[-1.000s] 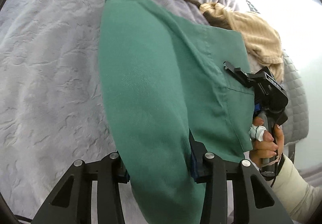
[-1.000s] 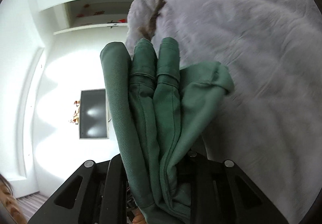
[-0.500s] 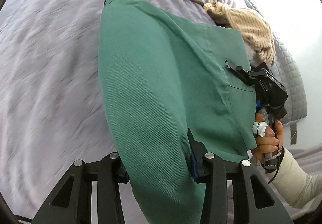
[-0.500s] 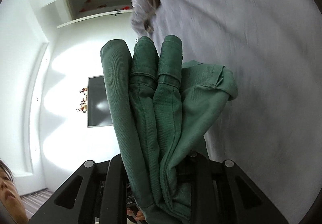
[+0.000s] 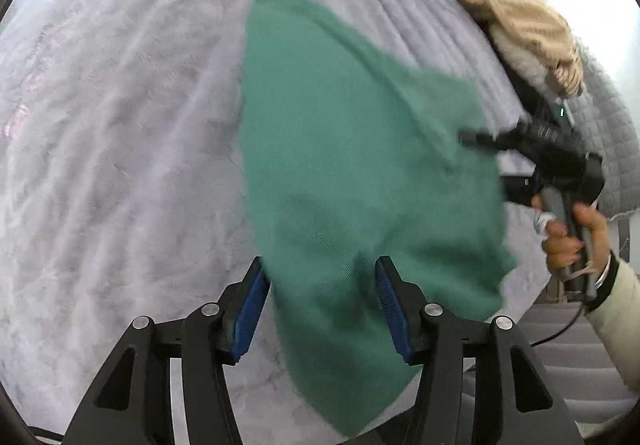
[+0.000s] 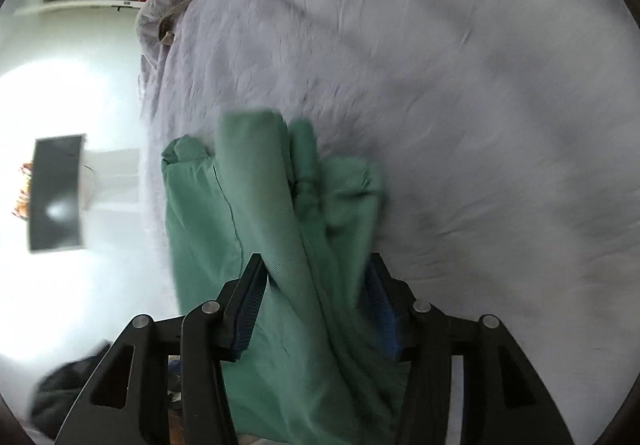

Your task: Fold large clothes

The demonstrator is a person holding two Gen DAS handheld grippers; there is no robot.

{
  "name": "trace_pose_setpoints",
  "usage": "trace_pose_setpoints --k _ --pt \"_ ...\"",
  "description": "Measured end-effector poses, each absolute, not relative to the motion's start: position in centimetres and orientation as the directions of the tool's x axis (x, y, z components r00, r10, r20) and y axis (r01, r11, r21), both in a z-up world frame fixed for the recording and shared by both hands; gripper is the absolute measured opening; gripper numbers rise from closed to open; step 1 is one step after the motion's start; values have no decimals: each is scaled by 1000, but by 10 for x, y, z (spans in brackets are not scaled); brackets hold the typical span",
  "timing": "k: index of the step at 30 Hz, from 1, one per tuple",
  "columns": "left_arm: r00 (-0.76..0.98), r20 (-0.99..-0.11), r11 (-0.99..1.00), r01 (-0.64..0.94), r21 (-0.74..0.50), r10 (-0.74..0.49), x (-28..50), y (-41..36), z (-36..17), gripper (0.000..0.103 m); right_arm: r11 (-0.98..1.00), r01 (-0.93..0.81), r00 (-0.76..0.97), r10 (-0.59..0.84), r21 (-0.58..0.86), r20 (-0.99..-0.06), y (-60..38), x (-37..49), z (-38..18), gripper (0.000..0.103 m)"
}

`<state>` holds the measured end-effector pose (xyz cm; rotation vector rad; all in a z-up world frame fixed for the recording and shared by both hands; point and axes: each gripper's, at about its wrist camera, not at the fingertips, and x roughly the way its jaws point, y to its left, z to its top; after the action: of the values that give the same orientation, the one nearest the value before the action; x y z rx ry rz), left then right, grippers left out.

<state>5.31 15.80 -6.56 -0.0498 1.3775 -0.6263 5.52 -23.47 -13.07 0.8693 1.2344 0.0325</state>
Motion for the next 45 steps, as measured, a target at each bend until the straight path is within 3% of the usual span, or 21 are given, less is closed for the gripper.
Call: trace_pose_setpoints --k 5,6,8,11,13,14,16,17,21,25,28,33,40,41,44,45 --pt "212 -882 870 371 -325 -421 95 165 -45 56 707 364 422 455 606 -784 -224 74 -116 53" --pt "237 -882 878 365 -309 -408 105 157 -47 56 724 352 412 449 593 -793 -218 80 -118 36" --pt "266 -880 889 355 -291 -394 129 147 -59 56 793 353 382 362 496 -850 -209 93 -118 13" --pt "259 -903 909 331 -252 -344 154 124 -87 56 832 376 361 274 408 -891 -214 103 -134 12" --pt "248 -906 912 318 -258 -343 163 116 -101 60 837 393 337 255 382 -906 -221 103 -152 12" --pt "247 -909 916 311 -255 -337 166 114 -106 72 825 405 331 270 394 -904 -230 98 -161 13" --pt "256 -909 921 300 -250 -330 167 110 -111 79 789 427 344 310 442 -886 -242 79 -169 14" --pt "249 -910 920 298 -254 -332 166 109 -112 79 775 435 351 323 459 -879 -246 76 -168 14" --pt "244 -924 926 311 -213 -295 157 113 -102 79 747 461 344 347 478 -873 -260 59 -155 32" --pt "263 -931 921 361 -148 -253 129 127 -74 79 772 415 321 371 481 -872 -257 26 -124 34" --pt "244 -936 913 381 -146 -252 107 138 -61 79 821 373 269 350 432 -897 -238 4 -106 52" --pt "190 -950 910 384 -159 -247 70 152 -56 79 853 337 241 331 399 -912 -217 -44 -89 53" --pt "125 -962 915 359 -184 -242 32 160 -71 79 815 393 164 392 425 -905 -194 -76 -114 53" --pt "123 -963 913 365 -182 -241 28 161 -73 79 817 405 155 381 410 -912 -193 -77 -118 50" --pt "138 -968 900 414 -137 -211 20 160 -79 79 837 432 119 317 336 -941 -196 -82 -127 12" --pt "145 -970 894 432 -115 -195 18 159 -81 79 837 445 115 301 320 -947 -199 -85 -130 11"
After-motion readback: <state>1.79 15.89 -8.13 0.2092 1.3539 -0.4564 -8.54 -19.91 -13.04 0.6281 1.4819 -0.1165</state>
